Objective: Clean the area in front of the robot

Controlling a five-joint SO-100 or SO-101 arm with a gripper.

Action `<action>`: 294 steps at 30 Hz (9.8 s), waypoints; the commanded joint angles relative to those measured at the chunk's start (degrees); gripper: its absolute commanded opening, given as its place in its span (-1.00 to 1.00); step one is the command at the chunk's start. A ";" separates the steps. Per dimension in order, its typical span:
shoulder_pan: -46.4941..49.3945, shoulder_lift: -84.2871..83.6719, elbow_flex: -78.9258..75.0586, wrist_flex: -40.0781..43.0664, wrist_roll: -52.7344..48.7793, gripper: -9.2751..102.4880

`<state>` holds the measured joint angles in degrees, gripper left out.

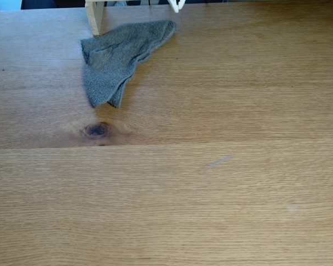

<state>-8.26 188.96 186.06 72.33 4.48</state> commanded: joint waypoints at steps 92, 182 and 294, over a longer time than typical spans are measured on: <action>45.35 -102.30 -47.64 -41.66 -18.81 -0.84; 15.38 -169.37 -141.59 -50.71 -12.83 -0.84; 18.54 -158.20 -141.59 -8.35 -21.88 -0.84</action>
<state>8.96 23.12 44.91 55.37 -20.65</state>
